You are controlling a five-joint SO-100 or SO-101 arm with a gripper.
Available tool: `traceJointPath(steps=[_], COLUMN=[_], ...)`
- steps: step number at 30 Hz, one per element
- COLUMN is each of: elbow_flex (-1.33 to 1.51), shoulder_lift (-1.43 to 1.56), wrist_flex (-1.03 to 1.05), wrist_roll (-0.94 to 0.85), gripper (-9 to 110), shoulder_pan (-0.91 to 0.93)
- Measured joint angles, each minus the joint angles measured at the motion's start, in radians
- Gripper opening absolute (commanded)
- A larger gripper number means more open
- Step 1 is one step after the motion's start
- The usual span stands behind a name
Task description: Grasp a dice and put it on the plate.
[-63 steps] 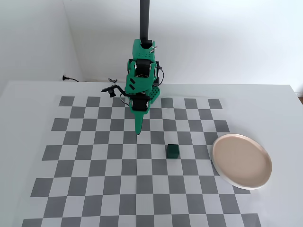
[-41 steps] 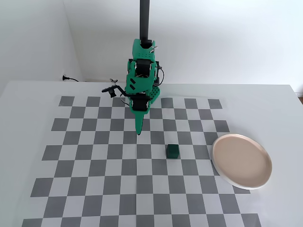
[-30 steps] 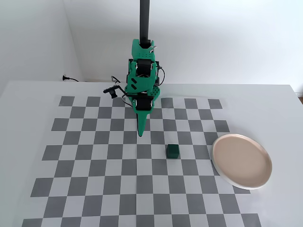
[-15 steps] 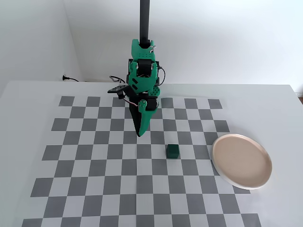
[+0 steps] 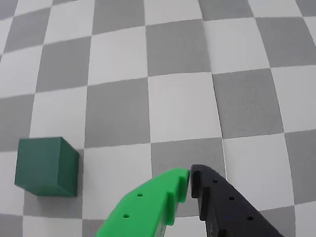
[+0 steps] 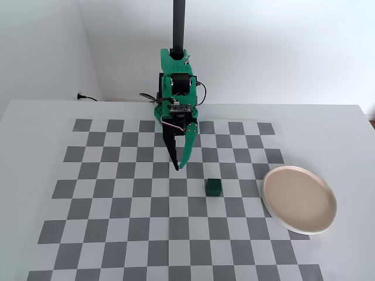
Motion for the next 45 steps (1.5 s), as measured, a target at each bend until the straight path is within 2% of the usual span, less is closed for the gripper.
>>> traceJointPath(steps=[5, 7, 12, 22, 31, 45], elbow_flex=[0.000, 0.000, 0.000, -0.084, -0.098, -0.482], shoulder_lift=[0.000, 0.000, 0.000, 0.000, -0.041, -0.607], wrist_flex=[0.048, 0.051, 0.051, 0.051, 0.051, 0.000], wrist_roll=[-0.198, -0.249, -0.314, -0.344, -0.368, -0.253], gripper=[6, 12, 15, 18, 18, 17], shoulder_pan=[-0.020, -0.031, -0.077, -0.210, -0.242, -0.290])
